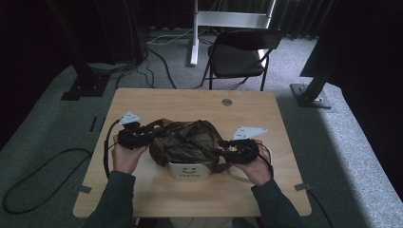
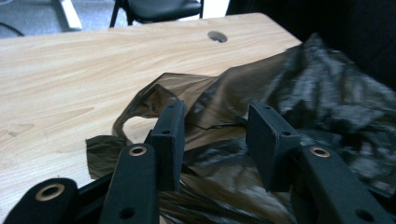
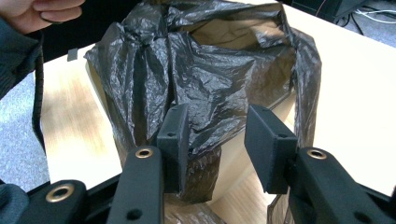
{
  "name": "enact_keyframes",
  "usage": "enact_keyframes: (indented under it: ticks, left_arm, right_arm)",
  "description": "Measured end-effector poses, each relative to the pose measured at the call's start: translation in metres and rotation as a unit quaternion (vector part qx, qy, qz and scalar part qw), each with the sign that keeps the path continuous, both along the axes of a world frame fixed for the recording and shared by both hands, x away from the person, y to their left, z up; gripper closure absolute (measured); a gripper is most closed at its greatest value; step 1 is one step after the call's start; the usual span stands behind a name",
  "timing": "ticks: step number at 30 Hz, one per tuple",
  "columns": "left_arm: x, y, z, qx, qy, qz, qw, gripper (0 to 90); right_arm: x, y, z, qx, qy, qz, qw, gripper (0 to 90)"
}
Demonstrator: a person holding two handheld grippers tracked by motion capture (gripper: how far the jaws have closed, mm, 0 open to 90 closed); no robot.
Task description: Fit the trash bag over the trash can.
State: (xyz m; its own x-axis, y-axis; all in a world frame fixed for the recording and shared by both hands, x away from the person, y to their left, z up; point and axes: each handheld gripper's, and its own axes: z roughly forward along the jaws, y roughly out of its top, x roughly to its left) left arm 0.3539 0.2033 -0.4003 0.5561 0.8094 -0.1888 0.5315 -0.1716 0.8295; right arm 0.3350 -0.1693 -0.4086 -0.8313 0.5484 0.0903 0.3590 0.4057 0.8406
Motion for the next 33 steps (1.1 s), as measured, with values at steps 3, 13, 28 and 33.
enact_keyframes:
  ticks: [3, 13, 28, 33]
  left_arm:
    - [-0.007, -0.001, 0.003, 0.004, -0.004, -0.006, 1.0000, 58.0]
    - [-0.046, -0.010, 0.000, 0.013, -0.018, -0.044, 0.9988, 57.9]
    - [-0.067, -0.019, -0.020, 0.000, 0.015, -0.083, 0.9964, 56.1]
    - [-0.064, -0.021, -0.022, -0.009, 0.019, -0.087, 0.9960, 55.5]
  right_arm:
    - [0.000, -0.002, 0.003, 0.005, -0.003, -0.004, 1.0000, 58.4]
    - [0.001, -0.004, 0.009, 0.018, -0.011, -0.004, 0.9998, 54.6]
    - [-0.002, -0.003, 0.015, 0.037, -0.035, 0.000, 0.9987, 50.0]
    - [-0.002, -0.003, 0.015, 0.039, -0.037, 0.000, 0.9986, 50.1]
